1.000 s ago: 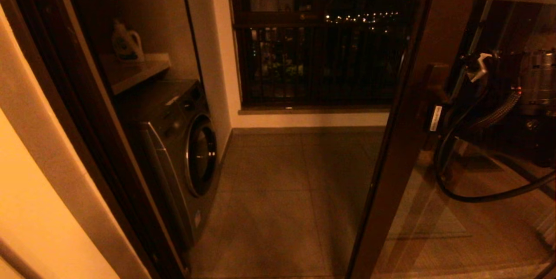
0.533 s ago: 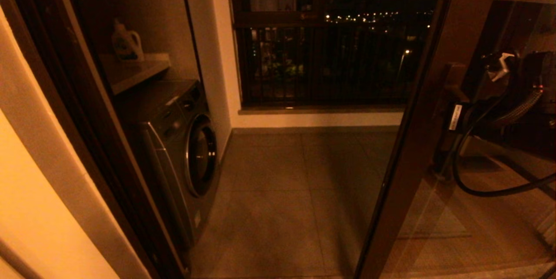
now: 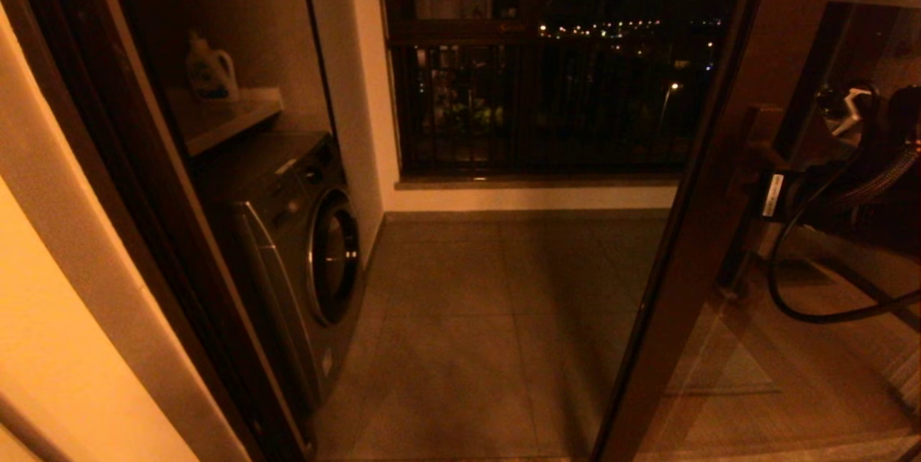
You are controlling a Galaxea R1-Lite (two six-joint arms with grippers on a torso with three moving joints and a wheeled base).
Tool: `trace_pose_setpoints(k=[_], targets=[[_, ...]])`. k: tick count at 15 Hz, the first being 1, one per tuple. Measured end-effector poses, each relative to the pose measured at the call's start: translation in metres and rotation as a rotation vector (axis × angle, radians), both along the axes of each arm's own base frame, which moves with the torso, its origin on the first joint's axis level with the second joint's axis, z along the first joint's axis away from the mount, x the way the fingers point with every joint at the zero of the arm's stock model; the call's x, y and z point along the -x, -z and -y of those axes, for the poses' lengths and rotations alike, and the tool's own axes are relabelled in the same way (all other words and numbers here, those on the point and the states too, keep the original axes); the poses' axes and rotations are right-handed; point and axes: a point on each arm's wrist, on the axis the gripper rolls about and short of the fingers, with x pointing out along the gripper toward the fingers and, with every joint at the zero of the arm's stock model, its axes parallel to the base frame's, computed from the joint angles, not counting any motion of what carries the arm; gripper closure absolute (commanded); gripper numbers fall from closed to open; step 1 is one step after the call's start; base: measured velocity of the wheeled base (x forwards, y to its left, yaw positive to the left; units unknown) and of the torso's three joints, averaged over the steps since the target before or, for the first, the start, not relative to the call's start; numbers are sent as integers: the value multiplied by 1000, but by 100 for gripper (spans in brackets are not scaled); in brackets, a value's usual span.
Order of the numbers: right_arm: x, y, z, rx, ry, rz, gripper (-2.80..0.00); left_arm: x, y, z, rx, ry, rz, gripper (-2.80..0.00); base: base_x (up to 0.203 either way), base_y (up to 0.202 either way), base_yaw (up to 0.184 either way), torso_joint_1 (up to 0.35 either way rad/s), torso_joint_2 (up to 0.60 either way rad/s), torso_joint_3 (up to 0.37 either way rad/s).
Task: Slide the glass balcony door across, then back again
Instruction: Open the slid door
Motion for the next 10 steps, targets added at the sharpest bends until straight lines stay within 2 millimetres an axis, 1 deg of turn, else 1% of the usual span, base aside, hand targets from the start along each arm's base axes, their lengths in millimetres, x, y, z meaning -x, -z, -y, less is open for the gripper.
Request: trace_pose_setpoints(k=[4,10], targets=[[3,1,16,1,18,-4,0,0,0,0,-1,0,0,0,0,0,0,0,0,0],[4,1,22,8,55,-5,0,0,0,0,0,0,0,0,0,0,0,0,0,0]])
